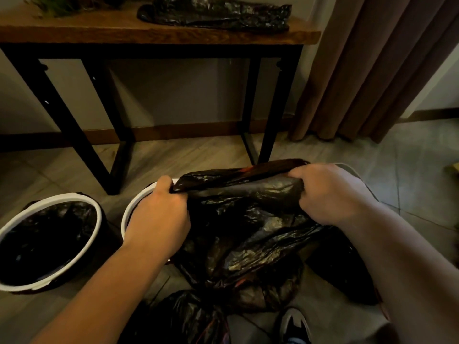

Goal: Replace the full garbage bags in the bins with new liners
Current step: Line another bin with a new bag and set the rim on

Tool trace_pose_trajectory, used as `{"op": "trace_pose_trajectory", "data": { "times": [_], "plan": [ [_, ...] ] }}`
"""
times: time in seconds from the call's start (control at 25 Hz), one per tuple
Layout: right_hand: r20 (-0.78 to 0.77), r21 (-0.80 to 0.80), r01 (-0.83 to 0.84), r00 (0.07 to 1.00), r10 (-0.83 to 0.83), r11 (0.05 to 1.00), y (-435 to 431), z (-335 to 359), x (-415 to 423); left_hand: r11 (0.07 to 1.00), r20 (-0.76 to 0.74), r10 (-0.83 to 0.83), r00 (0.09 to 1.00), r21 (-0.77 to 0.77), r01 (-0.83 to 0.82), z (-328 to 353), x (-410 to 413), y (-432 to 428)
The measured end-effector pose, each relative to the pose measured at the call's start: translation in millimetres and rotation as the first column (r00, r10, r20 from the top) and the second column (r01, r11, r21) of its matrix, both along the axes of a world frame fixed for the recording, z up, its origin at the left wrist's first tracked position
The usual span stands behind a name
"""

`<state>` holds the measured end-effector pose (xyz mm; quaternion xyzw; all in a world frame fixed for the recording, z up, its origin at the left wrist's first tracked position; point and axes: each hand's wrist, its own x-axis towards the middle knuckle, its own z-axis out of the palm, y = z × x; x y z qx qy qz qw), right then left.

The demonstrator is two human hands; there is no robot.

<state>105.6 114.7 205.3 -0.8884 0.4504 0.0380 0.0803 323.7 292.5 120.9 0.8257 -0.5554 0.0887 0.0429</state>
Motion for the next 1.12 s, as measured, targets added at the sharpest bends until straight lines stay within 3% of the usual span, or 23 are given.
{"op": "trace_pose_trajectory", "data": {
  "times": [0.08,0.2,0.28,0.4,0.52,0.64,0.76,0.96,1.12],
  "plan": [
    [0.049,-0.045,0.024,0.999,-0.022,0.999,-2,-1,-1,0.989,-0.085,0.12,0.989,0.094,-0.112,3,0,0],
    [0.051,-0.067,0.037,0.998,-0.034,0.997,-5,-2,-5,0.961,0.052,0.149,0.987,0.229,-0.157,-1,-2,1],
    [0.002,-0.065,-0.01,1.0,0.01,0.998,-5,-8,-4,0.95,0.114,0.179,0.977,0.238,-0.201,6,-5,1],
    [0.167,-0.292,-0.031,0.982,0.083,0.956,-1,-18,4,0.935,0.187,0.245,0.951,0.215,-0.283,16,-9,0],
    [0.349,-0.499,0.088,0.931,0.107,0.862,2,-15,10,0.954,0.235,0.139,0.962,0.227,-0.194,10,-9,-3],
    [0.362,-0.49,0.093,0.926,0.106,0.867,-1,-14,10,0.952,0.301,0.108,0.947,0.243,-0.186,-1,-2,-2],
    [0.26,-0.393,0.071,0.965,0.037,0.917,-7,-20,5,0.936,0.344,0.192,0.919,0.218,-0.277,-6,7,6],
    [0.075,-0.292,0.069,0.996,-0.049,0.954,-12,-25,7,0.964,0.031,0.249,0.968,0.082,-0.251,-16,15,11],
    [0.122,-0.288,0.084,0.991,-0.05,0.954,-12,-24,14,0.979,-0.03,0.203,0.979,0.011,-0.203,-16,21,7]
  ]
}}
